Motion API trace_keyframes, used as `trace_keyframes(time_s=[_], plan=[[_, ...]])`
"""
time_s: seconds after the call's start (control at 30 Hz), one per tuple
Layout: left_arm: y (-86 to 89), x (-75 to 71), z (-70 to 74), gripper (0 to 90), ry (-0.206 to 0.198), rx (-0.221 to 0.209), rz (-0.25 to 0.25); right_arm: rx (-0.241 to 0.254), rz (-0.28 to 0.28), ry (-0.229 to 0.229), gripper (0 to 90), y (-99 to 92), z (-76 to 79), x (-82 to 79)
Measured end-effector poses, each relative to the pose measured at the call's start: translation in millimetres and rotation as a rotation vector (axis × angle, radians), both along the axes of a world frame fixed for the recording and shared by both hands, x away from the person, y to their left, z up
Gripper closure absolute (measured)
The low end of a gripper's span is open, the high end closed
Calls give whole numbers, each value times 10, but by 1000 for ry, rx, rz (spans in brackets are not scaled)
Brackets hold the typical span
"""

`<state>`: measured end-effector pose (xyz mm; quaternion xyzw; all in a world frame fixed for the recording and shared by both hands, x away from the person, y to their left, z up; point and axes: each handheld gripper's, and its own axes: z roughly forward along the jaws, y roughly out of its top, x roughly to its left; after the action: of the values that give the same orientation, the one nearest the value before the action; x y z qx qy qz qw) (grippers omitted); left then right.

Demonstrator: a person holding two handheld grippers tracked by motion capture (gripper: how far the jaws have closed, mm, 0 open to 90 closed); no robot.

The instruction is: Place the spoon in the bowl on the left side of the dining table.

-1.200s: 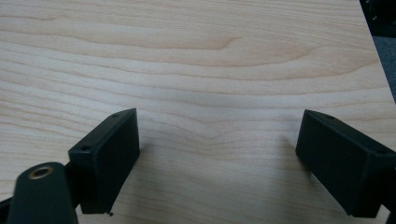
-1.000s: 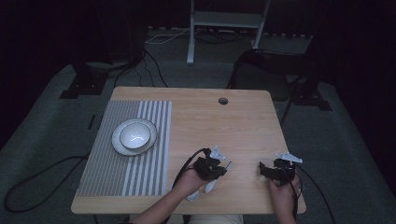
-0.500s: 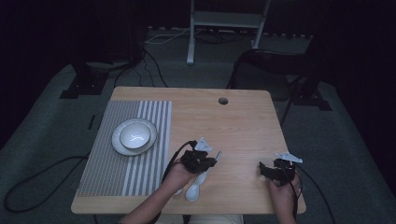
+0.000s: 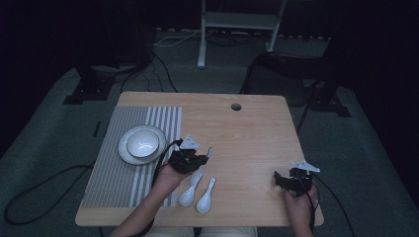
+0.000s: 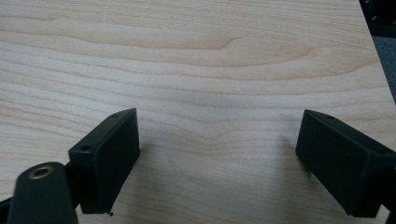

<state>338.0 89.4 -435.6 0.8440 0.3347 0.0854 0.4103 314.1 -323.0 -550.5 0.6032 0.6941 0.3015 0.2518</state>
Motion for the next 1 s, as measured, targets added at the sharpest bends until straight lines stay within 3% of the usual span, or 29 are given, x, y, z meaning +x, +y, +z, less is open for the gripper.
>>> trace_keyframes(time_s=[0.2, 0.47, 0.77, 1.0], plan=[[257, 25, 42, 857, -8, -47, 62, 0, 1, 0, 129, 0, 0, 0], [565, 80, 48, 857, -12, -64, 137, -1, 1, 0, 129, 0, 0, 0], [991, 183, 188, 857, -37, -103, 226, 0, 0, 0, 129, 0, 0, -1], [1288, 286, 232, 857, -45, -68, 303, -1, 0, 0, 129, 0, 0, -1]])
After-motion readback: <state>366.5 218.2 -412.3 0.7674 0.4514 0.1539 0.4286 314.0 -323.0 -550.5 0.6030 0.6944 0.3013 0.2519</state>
